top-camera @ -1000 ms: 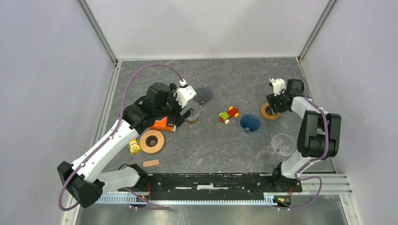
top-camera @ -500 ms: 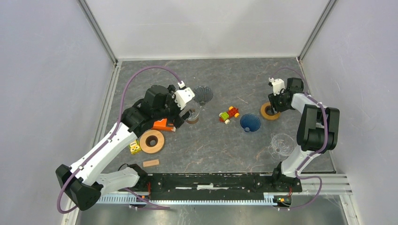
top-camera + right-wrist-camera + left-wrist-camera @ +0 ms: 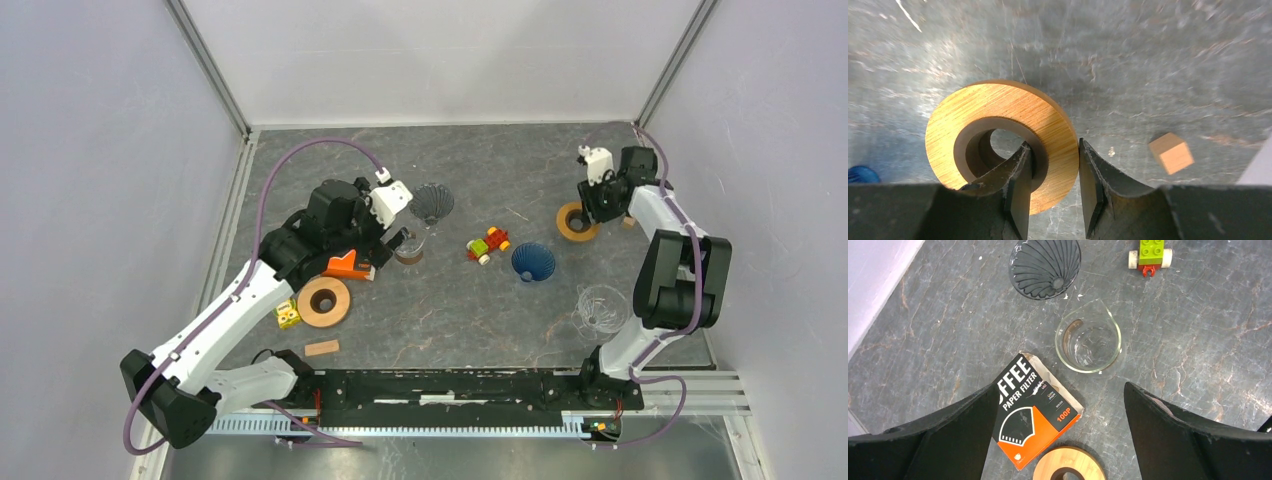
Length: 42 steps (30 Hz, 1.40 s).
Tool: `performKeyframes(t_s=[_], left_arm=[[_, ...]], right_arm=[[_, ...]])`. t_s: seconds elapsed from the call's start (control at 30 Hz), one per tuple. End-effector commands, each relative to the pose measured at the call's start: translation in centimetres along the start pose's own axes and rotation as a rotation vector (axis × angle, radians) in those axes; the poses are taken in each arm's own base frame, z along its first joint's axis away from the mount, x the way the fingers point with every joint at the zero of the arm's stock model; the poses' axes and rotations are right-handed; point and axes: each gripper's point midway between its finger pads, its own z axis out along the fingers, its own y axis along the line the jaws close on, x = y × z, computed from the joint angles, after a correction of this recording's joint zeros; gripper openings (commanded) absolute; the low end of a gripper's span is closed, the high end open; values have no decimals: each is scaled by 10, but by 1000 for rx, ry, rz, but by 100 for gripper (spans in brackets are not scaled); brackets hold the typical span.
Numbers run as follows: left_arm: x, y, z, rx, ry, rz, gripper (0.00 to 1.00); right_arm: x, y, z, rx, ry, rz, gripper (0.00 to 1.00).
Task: Place the coffee filter in the dripper
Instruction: Pick up the dripper holder from the center of the board, then place the dripper holder onto the coffee server.
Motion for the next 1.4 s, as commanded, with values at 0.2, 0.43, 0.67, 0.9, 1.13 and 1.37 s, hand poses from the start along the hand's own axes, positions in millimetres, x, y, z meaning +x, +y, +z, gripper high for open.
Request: performKeyframes(t_s=[0.2, 0.43, 0.67, 0.9, 1.13, 1.37], left_arm=[[-6, 52, 4, -148, -4, -216, 100], [10, 86, -2, -223, 22, -315, 100], [43, 111, -5, -310, 65, -420, 100], [62, 114, -13, -358, 58, -461, 100], [74, 111, -21, -371, 45, -461, 100], [77, 106, -22, -359, 33, -452, 100]], right_arm=[[-121, 64, -86, -99, -243, -200, 24], [-183, 189, -111, -269, -303, -466, 25], [-216, 301, -118, -424, -311, -657, 26], [-209, 374, -101, -504, -288, -770, 28], [-202, 403, -83, -551, -257, -786, 28], [-187, 407, -67, -561, -198, -791, 31]])
